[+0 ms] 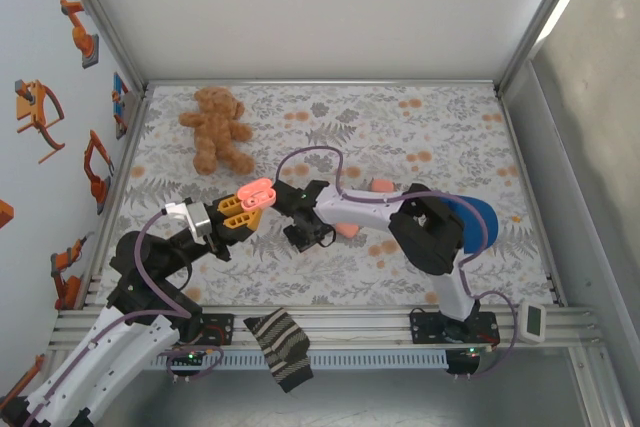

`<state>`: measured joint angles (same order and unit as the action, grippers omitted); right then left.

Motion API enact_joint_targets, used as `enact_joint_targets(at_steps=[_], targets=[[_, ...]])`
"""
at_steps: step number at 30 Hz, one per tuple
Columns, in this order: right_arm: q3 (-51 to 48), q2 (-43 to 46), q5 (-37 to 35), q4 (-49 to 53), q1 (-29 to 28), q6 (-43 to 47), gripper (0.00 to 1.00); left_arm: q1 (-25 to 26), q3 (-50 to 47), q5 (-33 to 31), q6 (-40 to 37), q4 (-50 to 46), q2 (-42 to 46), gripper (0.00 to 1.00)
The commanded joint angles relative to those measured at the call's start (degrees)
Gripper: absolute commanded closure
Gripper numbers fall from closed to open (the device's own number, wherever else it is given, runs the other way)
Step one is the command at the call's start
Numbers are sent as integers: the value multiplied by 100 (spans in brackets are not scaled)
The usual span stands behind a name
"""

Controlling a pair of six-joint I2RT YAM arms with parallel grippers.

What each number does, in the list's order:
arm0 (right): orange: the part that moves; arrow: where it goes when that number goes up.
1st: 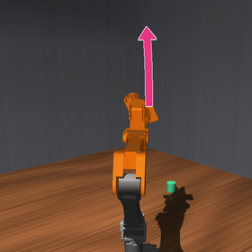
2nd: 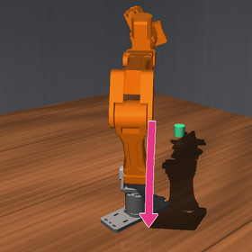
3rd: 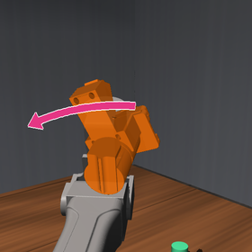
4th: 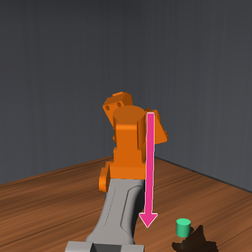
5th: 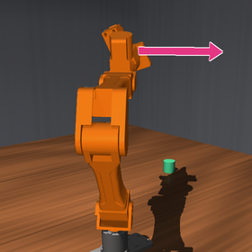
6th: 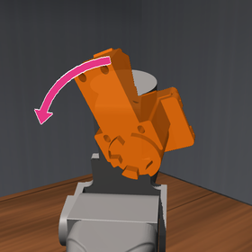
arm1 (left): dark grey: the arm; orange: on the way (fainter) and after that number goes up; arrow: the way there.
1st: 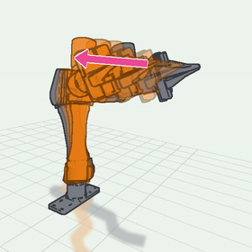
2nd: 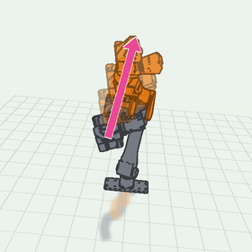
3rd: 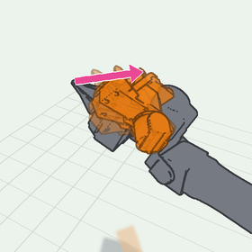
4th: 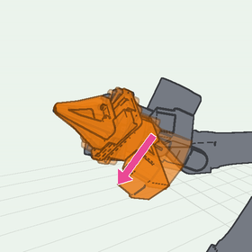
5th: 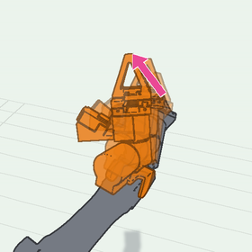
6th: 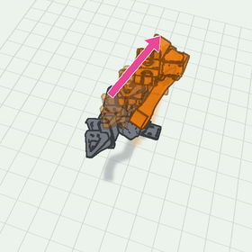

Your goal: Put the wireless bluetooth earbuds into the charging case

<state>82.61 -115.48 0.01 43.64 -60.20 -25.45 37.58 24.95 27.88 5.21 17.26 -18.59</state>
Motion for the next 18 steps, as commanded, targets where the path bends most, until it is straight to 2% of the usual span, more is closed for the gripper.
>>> enact_joint_targets(at_steps=[1, 10, 18], targets=[[-211, 595, -511, -146, 5, 309, 83, 26, 71, -41, -46, 64, 20, 93], [-907, 2056, -1214, -453, 139, 782, 82, 21, 89, -53, -20, 134, -136, 92], [-1291, 3664, -1653, -864, 255, 1630, 82, 21, 65, 17, 126, 254, -385, 92]])
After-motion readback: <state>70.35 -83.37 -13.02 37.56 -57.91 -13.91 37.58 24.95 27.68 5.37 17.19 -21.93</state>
